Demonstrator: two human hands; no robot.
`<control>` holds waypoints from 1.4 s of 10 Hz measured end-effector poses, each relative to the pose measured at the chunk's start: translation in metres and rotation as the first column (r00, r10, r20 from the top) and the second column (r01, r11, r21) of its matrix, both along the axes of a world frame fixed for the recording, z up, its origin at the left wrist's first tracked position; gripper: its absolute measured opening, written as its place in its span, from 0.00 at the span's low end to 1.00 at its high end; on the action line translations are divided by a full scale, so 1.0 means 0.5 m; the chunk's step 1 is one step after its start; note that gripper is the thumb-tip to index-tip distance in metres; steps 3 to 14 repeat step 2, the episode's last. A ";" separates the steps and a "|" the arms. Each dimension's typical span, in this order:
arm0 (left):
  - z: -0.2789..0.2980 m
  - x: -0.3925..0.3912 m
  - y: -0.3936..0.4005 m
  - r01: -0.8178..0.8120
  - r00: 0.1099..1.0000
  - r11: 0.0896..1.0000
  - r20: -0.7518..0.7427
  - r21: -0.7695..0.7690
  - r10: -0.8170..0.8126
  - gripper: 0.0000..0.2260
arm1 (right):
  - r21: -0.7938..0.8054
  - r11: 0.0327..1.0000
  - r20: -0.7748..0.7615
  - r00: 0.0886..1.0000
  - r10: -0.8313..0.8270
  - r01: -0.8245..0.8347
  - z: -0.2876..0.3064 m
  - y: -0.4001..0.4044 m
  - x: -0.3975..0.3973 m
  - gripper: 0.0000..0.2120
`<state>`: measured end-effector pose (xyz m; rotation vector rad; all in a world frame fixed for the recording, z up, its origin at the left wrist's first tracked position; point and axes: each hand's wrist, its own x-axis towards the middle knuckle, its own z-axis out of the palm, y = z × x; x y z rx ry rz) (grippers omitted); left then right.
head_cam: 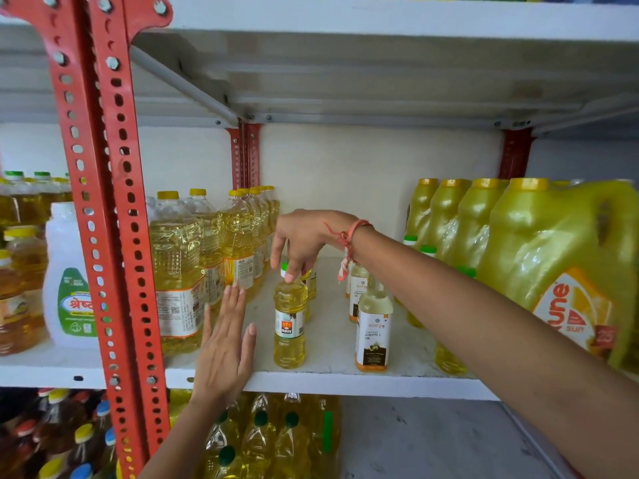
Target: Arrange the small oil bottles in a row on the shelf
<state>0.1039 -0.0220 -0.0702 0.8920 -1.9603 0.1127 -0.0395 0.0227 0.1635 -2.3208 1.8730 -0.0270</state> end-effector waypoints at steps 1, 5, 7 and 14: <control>0.023 -0.001 -0.003 0.020 0.990 0.999 -0.136 -0.036 -0.025 0.28 | -0.026 0.999 0.028 0.999 0.021 -0.020 -0.011 0.021 -0.011 0.24; 0.159 -0.049 -0.011 0.043 0.984 0.981 -0.161 -0.191 -0.074 0.27 | -0.395 0.918 0.048 0.999 -0.018 0.035 0.044 0.081 -0.080 0.25; 0.159 -0.049 -0.011 0.043 0.984 0.981 -0.161 -0.191 -0.074 0.27 | -0.395 0.918 0.048 0.999 -0.018 0.035 0.044 0.081 -0.080 0.25; 0.159 -0.049 -0.011 0.043 0.984 0.981 -0.161 -0.191 -0.074 0.27 | -0.395 0.918 0.048 0.999 -0.018 0.035 0.044 0.081 -0.080 0.25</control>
